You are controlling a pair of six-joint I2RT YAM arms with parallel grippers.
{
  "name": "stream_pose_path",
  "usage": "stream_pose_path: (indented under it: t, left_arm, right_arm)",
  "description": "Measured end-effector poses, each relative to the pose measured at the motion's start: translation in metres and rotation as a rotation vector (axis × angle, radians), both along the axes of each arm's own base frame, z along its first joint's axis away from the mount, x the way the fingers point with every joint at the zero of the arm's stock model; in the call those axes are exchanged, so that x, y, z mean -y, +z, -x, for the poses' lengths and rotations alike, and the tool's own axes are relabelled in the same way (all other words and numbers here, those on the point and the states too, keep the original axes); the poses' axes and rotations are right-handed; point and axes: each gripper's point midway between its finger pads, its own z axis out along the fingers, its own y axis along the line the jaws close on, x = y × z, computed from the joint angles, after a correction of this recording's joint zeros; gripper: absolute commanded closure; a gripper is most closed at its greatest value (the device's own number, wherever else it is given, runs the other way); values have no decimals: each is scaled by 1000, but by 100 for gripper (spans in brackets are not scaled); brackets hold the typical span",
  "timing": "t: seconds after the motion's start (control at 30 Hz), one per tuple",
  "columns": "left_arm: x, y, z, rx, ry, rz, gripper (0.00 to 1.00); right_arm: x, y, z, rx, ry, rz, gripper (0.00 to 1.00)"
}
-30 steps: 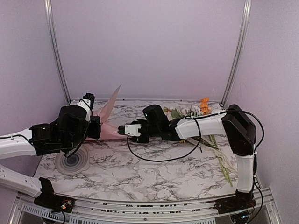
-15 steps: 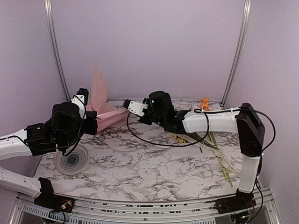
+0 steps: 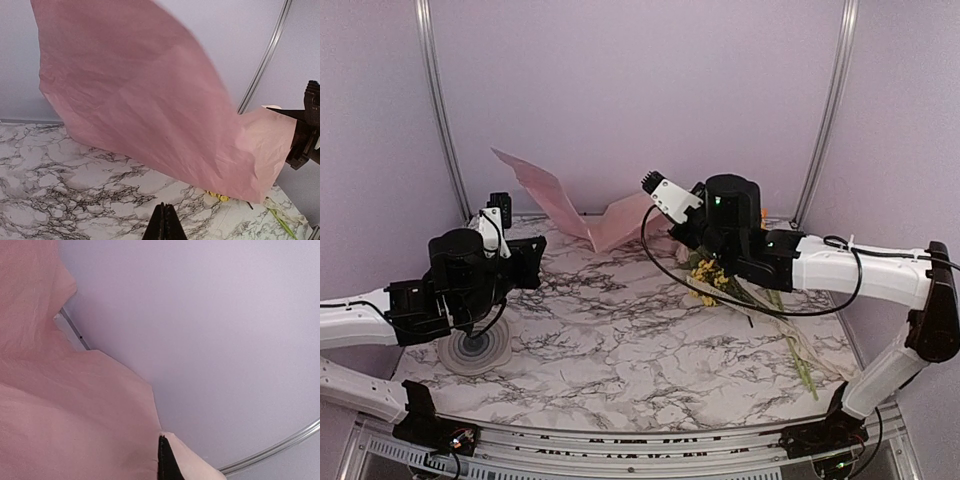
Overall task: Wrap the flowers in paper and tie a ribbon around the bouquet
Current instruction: Pass from the left arm to the right, then place the folded wrapping paper at the center of the board.
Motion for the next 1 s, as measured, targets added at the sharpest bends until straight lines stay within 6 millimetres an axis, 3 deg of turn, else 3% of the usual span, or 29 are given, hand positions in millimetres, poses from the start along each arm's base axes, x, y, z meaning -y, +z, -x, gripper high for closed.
stream_pose_path:
  t: [0.17,0.5,0.7,0.83,1.0]
  left_arm:
    - [-10,-63,4,-112,25,-16,100]
    - [-54,-138,-3,-293,166,89,100]
    - [-83,-185,3,-396,251,136,100]
    - [-96,-196,3,-422,294,159,100]
    - [-104,-202,-2,-450,321,174,100]
  right_arm:
    - [4,-52,14,-117,-29,62,100]
    - [-20,-159,49,-415,12,166,100]
    - [-32,-204,77,-576,62,221,100]
    - [-45,-225,94,-711,110,229,98]
    - [-62,-251,128,-908,197,218,84]
